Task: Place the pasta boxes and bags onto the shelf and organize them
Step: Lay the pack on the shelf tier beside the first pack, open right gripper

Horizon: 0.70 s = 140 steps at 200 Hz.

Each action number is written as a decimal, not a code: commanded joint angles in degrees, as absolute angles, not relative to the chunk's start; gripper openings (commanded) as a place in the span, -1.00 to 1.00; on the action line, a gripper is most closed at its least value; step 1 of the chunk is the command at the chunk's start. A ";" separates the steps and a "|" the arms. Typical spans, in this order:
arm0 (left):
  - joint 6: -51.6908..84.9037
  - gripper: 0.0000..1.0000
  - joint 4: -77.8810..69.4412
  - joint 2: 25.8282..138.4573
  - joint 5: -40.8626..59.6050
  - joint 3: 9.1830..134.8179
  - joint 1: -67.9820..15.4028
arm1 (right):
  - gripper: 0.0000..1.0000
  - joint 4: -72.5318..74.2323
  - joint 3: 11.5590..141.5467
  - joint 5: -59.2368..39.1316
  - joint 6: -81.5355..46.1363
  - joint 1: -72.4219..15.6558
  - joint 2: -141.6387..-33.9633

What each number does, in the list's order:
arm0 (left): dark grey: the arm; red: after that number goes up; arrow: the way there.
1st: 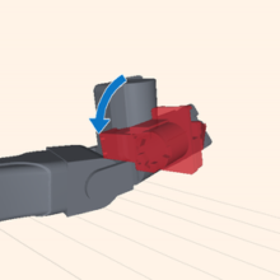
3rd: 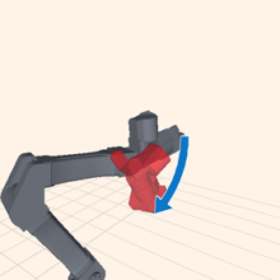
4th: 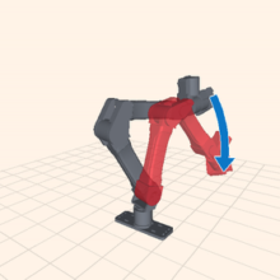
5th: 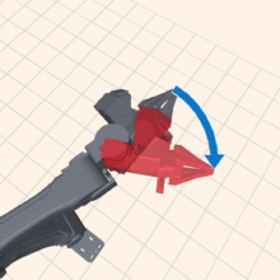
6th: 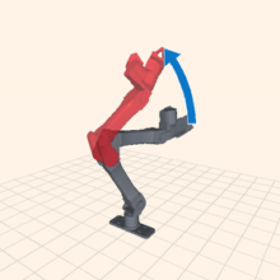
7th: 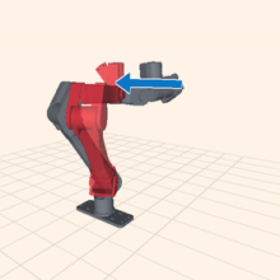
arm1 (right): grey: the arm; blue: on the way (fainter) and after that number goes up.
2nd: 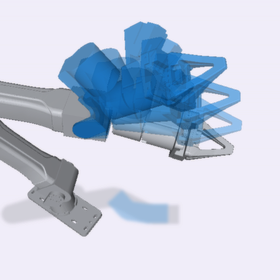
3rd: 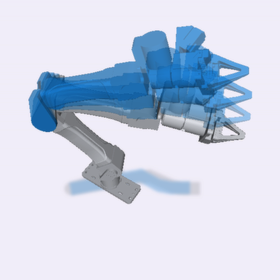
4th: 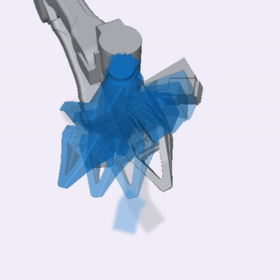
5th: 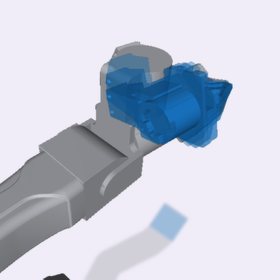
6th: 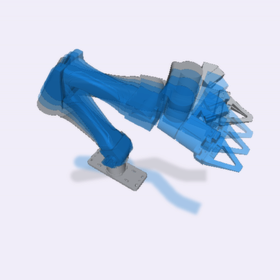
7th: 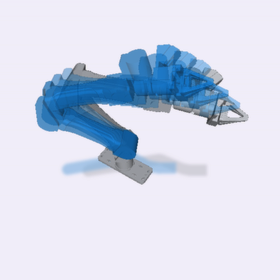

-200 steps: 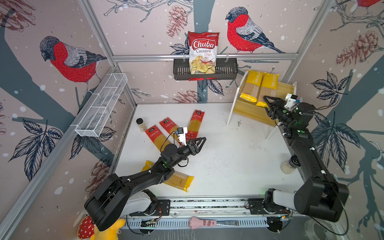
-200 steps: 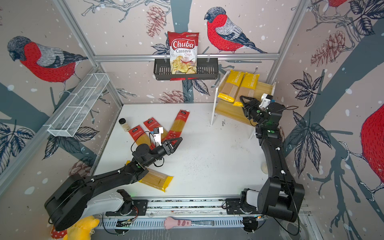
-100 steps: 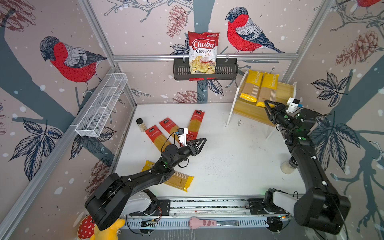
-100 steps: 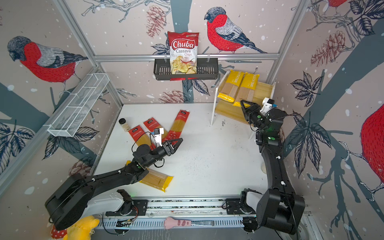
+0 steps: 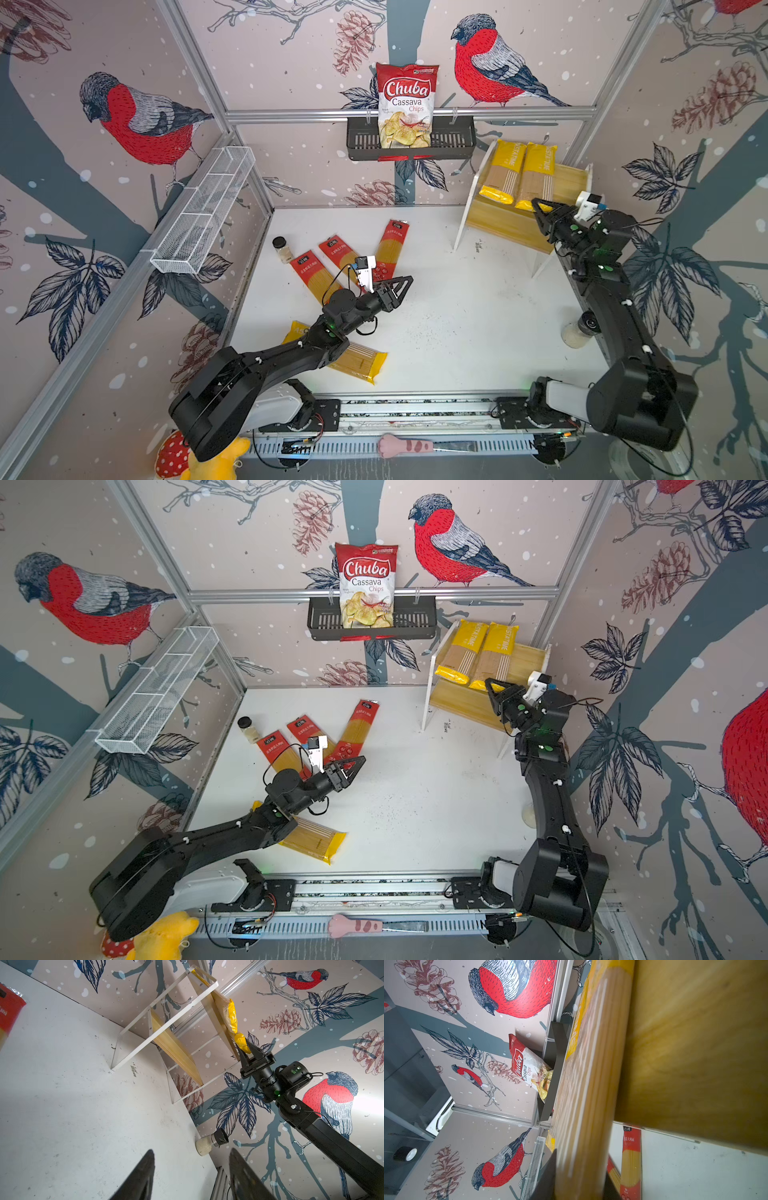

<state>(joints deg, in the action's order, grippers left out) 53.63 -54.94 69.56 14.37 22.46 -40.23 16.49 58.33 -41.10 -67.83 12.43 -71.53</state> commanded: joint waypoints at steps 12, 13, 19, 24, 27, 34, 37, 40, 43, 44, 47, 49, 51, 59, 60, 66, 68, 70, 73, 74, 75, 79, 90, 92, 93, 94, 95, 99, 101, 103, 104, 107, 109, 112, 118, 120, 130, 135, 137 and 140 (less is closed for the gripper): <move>53.44 0.13 -57.30 69.87 14.28 22.94 -40.36 | -0.51 19.88 58.29 -41.39 -67.68 12.49 -72.25; 53.44 0.13 -57.30 69.87 14.30 22.94 -40.40 | -0.51 19.91 58.28 -41.35 -67.68 12.49 -72.60; 53.46 0.13 -57.30 70.00 14.33 23.01 -40.43 | -0.51 19.87 58.27 -41.36 -67.60 12.48 -73.17; 53.44 0.13 -57.35 70.08 14.33 23.03 -40.43 | -0.51 20.01 58.27 -41.41 -67.60 12.48 -73.40; 53.44 0.13 -57.38 70.05 14.39 23.03 -40.43 | -0.51 20.04 58.35 -41.54 -67.55 12.50 -73.59; 53.44 0.13 -57.32 70.00 14.41 23.03 -40.43 | -0.51 20.04 58.36 -41.53 -67.35 12.51 -73.85; 53.44 0.13 -57.31 69.97 14.35 23.02 -40.51 | -0.50 19.90 58.36 -41.52 -67.26 12.48 -73.91; 53.48 0.13 -57.30 69.96 14.33 23.03 -40.49 | -0.50 19.87 58.36 -41.43 -67.16 12.55 -73.91; 53.46 0.13 -57.30 69.95 14.33 23.03 -40.51 | -0.51 19.82 58.36 -41.34 -67.15 12.49 -73.98; 53.45 0.13 -57.30 69.96 14.33 23.03 -40.52 | -0.50 19.84 58.36 -41.32 -67.11 12.48 -74.04; 53.40 0.13 -57.26 69.88 14.23 22.98 -40.52 | -0.50 19.82 58.32 -41.27 -67.07 12.49 -74.05; 53.36 0.13 -57.21 69.88 14.24 22.95 -40.52 | -0.50 19.85 58.28 -41.30 -67.06 12.51 -74.02; 53.35 0.13 -57.24 69.90 14.24 22.94 -40.52 | -0.50 19.86 58.27 -41.24 -66.99 12.49 -74.01; 53.35 0.13 -57.13 69.79 14.16 22.94 -40.52 | -0.50 19.84 58.27 -41.20 -66.97 12.53 -74.10; 53.35 0.13 -57.09 69.79 14.11 22.94 -40.52 | -0.50 19.81 58.27 -41.21 -66.97 12.51 -74.10; 53.35 0.13 -57.05 69.70 14.08 22.86 -40.52 | -0.50 19.86 58.18 -41.21 -67.06 12.49 -74.05; 53.35 0.13 -57.00 69.65 14.00 22.85 -40.52 | -0.50 19.89 58.18 -41.22 -67.06 12.50 -74.04; 53.28 0.13 -56.92 69.69 14.05 22.85 -40.52 | -0.50 19.91 58.14 -41.26 -67.13 12.53 -74.03; 53.31 0.13 -56.95 69.65 14.06 22.85 -40.52 | -0.50 20.02 58.10 -41.26 -67.15 12.51 -73.95; 53.29 0.13 -56.91 69.63 14.06 22.85 -40.52 | -0.50 20.03 58.10 -41.24 -67.15 12.54 -73.93; 53.27 0.13 -56.89 69.62 14.06 22.85 -40.52 | -0.50 20.04 58.05 -41.23 -67.15 12.51 -73.93; 53.22 0.13 -56.87 69.60 14.06 22.85 -40.52 | -0.50 20.08 57.97 -41.25 -67.15 12.49 -73.82; 53.17 0.13 -56.78 69.54 13.93 22.94 -40.52 | -0.48 20.13 57.87 -41.20 -67.15 12.50 -73.55; 53.17 0.13 -56.78 69.53 13.96 22.94 -40.52 | -0.48 20.19 57.84 -41.19 -67.15 12.51 -73.49; 53.17 0.13 -56.78 69.52 13.97 22.94 -40.56 | -0.47 20.16 57.84 -41.21 -67.15 12.49 -73.44; 53.17 0.13 -56.78 69.52 13.97 22.94 -40.54 | -0.47 20.14 57.83 -41.17 -67.15 12.49 -73.42; 53.17 0.13 -56.78 69.52 13.97 22.94 -40.53 | -0.47 20.18 57.83 -41.15 -67.15 12.48 -73.40; 53.17 0.13 -56.78 69.53 13.97 22.94 -40.60 | -0.46 20.18 57.83 -41.07 -67.15 12.48 -73.35; 53.17 0.13 -56.78 69.59 13.97 22.94 -40.60 | -0.46 20.18 57.83 -41.10 -67.15 12.48 -73.36; 53.17 0.13 -56.78 69.60 13.97 22.94 -40.60 | -0.45 20.16 57.83 -41.17 -67.21 12.48 -73.31; 53.17 0.13 -56.78 69.61 13.97 22.94 -40.61 | -0.45 20.10 57.83 -41.19 -67.23 12.48 -73.31; 53.18 0.13 -56.78 69.65 14.05 22.98 -40.61 | -0.44 20.11 57.88 -41.22 -67.23 12.48 -73.30; 53.18 0.13 -56.84 69.69 14.06 23.02 -40.61 | -0.43 20.10 57.91 -41.22 -67.24 12.52 -73.30; 53.17 0.13 -56.86 69.74 14.02 23.03 -40.61 | -0.42 20.09 57.91 -41.28 -67.24 12.49 -73.30; 53.17 0.13 -56.95 69.89 14.12 23.03 -40.61 | -0.38 20.10 57.92 -41.32 -67.32 12.52 -73.23; 53.17 0.13 -56.95 69.88 14.14 23.03 -40.61 | -0.37 20.10 57.90 -41.38 -67.32 12.56 -73.22; 53.23 0.13 -57.02 69.87 14.22 23.13 -40.61 | -0.32 20.11 57.83 -41.31 -67.41 12.55 -72.98; 53.18 0.13 -56.96 69.86 14.19 23.16 -40.61 | -0.28 20.04 57.68 -41.29 -67.49 12.48 -72.83; 53.18 0.13 -56.95 69.85 14.23 23.15 -40.63 | -0.25 20.15 57.66 -41.24 -67.50 12.48 -72.74; 53.17 0.13 -56.91 69.75 14.11 23.20 -40.61 | -0.22 20.16 57.58 -41.30 -67.58 12.48 -72.62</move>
<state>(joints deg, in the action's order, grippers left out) 53.60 -54.89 69.82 13.74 22.68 -40.56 19.25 57.89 -41.67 -67.64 12.45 -73.43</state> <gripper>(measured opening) 0.566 0.347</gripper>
